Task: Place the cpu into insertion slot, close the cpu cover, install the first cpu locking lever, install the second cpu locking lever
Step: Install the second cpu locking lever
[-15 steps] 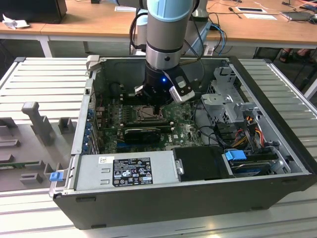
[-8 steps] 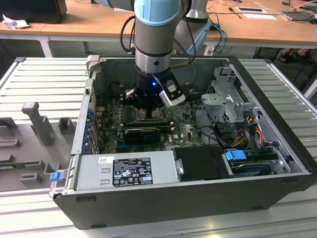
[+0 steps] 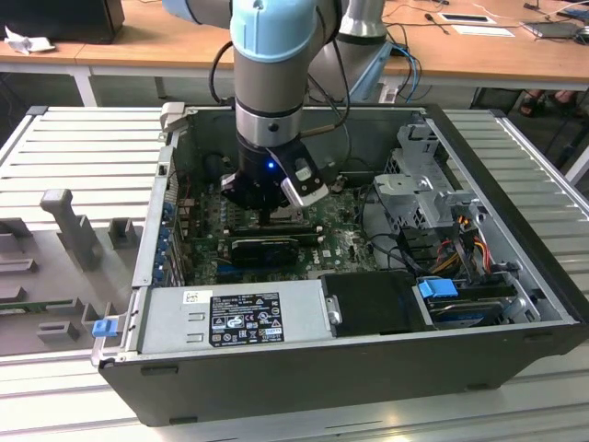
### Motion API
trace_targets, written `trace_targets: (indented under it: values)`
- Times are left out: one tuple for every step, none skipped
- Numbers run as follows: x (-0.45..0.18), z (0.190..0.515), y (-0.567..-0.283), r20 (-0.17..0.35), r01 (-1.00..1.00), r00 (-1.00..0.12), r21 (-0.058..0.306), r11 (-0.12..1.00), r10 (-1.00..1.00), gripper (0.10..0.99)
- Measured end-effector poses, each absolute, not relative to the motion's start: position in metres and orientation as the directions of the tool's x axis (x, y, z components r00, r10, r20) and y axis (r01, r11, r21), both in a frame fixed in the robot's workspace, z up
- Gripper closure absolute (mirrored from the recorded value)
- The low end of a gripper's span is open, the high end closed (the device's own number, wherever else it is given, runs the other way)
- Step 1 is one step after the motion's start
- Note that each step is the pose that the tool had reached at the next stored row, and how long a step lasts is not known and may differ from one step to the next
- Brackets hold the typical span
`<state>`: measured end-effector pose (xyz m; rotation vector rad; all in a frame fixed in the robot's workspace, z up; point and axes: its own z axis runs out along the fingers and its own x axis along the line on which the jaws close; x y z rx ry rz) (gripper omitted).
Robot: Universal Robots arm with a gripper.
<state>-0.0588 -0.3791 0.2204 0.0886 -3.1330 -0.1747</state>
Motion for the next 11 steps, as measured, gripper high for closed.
trace_targets:
  values:
    - [-0.0594,0.219,-0.3791,-0.001,-0.058,-0.998,0.112,0.992,-0.058,0.98]
    - [-0.06,0.2172,-0.3791,-0.001,-0.059,-0.998,0.113,0.992,-0.06,0.98]
    - [-0.0604,0.214,-0.3791,-0.001,-0.063,-0.998,0.117,0.991,-0.064,0.98]
    - [-0.0624,0.2136,-0.3803,-0.002,-0.065,-0.998,0.134,0.989,-0.065,0.98]
    - [-0.0641,0.2136,-0.3811,-0.003,-0.065,-0.998,0.139,0.988,-0.065,0.98]
    - [-0.0655,0.2136,-0.382,-0.003,-0.065,-0.998,0.142,0.988,-0.065,0.98]
    - [-0.0661,0.2134,-0.383,-0.003,-0.065,-0.998,0.144,0.987,-0.065,0.98]
    - [-0.0663,0.2132,-0.3835,-0.003,-0.065,-0.998,0.144,0.987,-0.065,0.98]
    - [-0.0665,0.2131,-0.3839,-0.003,-0.065,-0.998,0.144,0.987,-0.065,0.98]
    - [-0.0669,0.2128,-0.3856,-0.004,-0.065,-0.998,0.147,0.987,-0.065,0.98]
    - [-0.0671,0.2124,-0.3873,-0.005,-0.065,-0.998,0.153,0.986,-0.065,0.98]
